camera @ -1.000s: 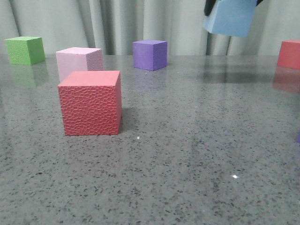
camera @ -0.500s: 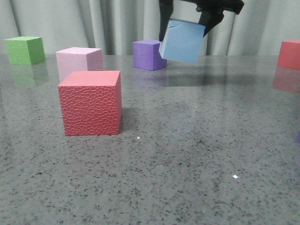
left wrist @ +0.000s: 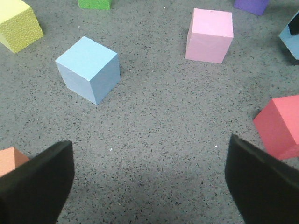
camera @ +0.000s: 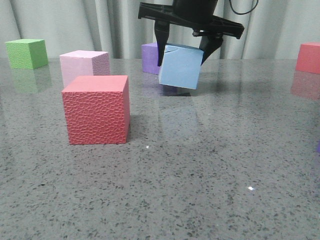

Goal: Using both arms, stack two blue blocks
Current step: 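Carry the light blue cube toward the purple cube and lower it, then open the right gripper and lift it off the blue cube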

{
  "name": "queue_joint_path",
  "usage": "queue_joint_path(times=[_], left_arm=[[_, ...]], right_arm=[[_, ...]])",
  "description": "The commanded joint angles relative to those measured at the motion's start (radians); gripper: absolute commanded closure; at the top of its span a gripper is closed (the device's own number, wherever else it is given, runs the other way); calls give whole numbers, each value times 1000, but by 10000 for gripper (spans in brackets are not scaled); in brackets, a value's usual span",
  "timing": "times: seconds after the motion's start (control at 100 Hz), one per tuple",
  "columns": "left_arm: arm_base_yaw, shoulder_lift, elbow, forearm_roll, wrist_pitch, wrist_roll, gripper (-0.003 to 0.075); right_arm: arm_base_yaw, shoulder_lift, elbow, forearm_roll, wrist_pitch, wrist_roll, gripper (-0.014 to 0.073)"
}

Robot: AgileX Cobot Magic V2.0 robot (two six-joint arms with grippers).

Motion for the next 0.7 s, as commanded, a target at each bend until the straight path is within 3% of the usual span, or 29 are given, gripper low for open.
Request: queue_joint_path(times=[0.0,0.69], left_arm=[[-9,5,-34,-13,-62,-1,104],[-9,5,-34,-13,-62,-1,104]], right_arm=[[-2,-61,-33,-4,-33,7,263],[-2,-41,-33,-2,-33,7,263]])
